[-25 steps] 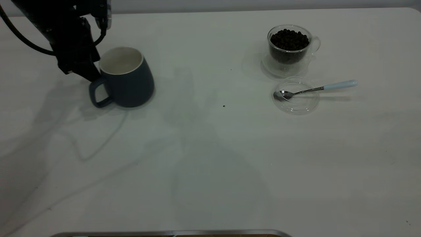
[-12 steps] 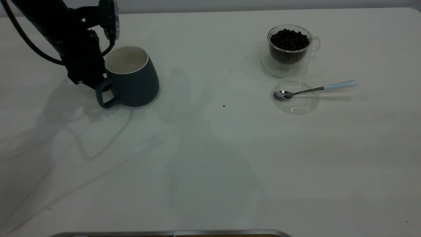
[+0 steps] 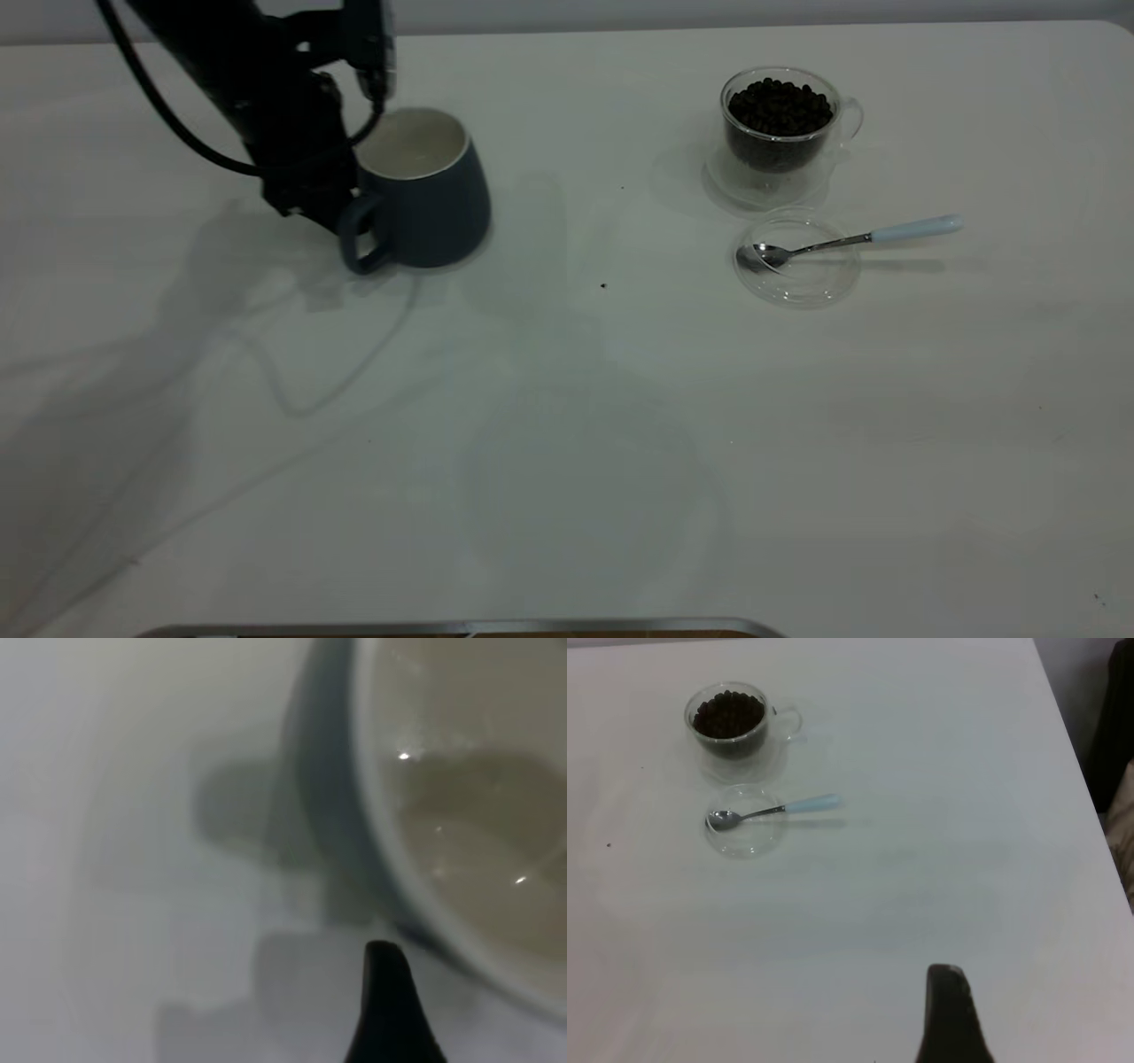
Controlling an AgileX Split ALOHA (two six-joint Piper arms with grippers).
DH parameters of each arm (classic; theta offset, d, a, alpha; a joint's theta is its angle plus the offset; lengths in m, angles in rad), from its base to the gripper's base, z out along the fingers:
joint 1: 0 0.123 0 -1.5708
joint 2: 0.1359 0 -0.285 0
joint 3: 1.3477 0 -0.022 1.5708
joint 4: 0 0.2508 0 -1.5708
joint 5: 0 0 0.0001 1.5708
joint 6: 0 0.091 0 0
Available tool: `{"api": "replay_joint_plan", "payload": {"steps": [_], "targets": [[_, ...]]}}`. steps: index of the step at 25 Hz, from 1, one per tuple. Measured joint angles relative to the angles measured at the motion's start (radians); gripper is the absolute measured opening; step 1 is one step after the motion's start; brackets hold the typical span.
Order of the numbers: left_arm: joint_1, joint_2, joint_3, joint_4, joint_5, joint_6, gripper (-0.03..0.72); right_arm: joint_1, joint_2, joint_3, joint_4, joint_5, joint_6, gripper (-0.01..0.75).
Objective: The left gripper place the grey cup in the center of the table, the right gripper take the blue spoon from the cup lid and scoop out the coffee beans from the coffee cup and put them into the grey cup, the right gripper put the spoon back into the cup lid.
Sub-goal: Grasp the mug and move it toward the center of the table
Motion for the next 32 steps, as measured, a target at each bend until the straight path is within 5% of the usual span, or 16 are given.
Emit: {"api": "replay_joint_plan", "payload": {"steps": [19, 32], "targets": [[-0.106, 0.069, -0.085, -0.087, 0.02, 0.019, 0.565, 0.0, 0.0, 0.0, 0.001, 0.0, 0.0, 0.548], [-0.107, 0.069, -0.085, -0.09, 0.082, 0.02, 0.565, 0.0, 0.0, 0.0, 0.001, 0.0, 0.0, 0.548]]}}
